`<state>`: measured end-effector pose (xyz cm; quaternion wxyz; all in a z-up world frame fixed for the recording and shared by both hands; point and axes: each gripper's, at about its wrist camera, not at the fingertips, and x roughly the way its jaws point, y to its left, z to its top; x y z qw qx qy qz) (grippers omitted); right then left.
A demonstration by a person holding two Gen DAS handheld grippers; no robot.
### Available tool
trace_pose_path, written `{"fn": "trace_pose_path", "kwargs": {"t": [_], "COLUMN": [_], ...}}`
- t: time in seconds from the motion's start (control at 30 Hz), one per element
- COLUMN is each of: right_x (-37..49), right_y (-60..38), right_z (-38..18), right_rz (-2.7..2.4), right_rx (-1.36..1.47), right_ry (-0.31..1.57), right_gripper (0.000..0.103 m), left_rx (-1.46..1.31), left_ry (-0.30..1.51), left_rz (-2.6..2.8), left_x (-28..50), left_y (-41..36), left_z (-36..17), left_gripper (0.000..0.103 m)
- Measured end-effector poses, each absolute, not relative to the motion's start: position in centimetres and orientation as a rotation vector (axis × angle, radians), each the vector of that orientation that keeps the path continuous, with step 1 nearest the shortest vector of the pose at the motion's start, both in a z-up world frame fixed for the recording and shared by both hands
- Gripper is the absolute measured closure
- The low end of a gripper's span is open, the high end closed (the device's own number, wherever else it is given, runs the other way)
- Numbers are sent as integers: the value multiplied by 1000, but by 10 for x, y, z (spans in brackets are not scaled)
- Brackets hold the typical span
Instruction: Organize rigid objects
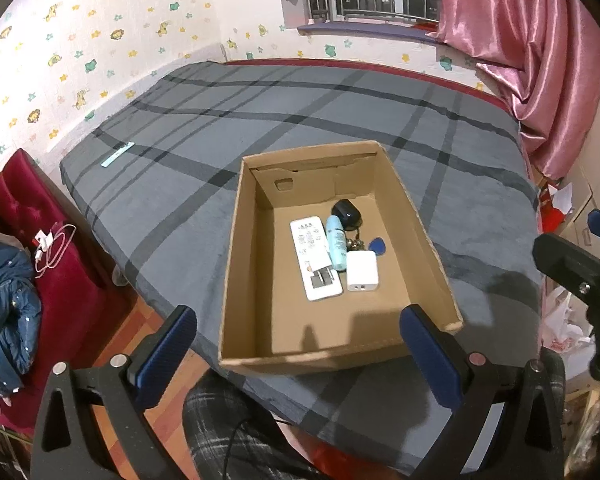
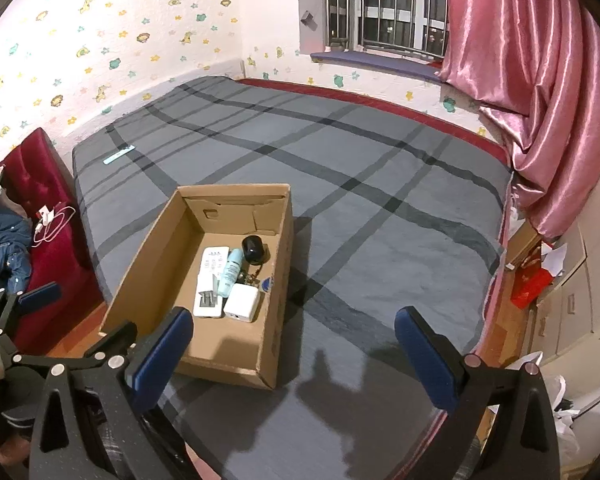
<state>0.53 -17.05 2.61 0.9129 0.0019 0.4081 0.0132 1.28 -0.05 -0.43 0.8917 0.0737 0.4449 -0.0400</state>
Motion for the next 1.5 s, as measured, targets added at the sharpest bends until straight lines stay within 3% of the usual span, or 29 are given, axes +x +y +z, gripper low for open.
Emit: {"fn": "trace_pose_path", "kwargs": {"t": [1.5], "right_x": [1], "right_y": [-169], "right_z": [28], "right_rz": [15], "right_rx": [-8], "right_ry": [835], "right_gripper": [0], "left_rx": [159], "left_ry": [907], "left_rz": [-113], "left_x": [4], "left_y": [-6], "left_z": [-1], "left_gripper": [0]}}
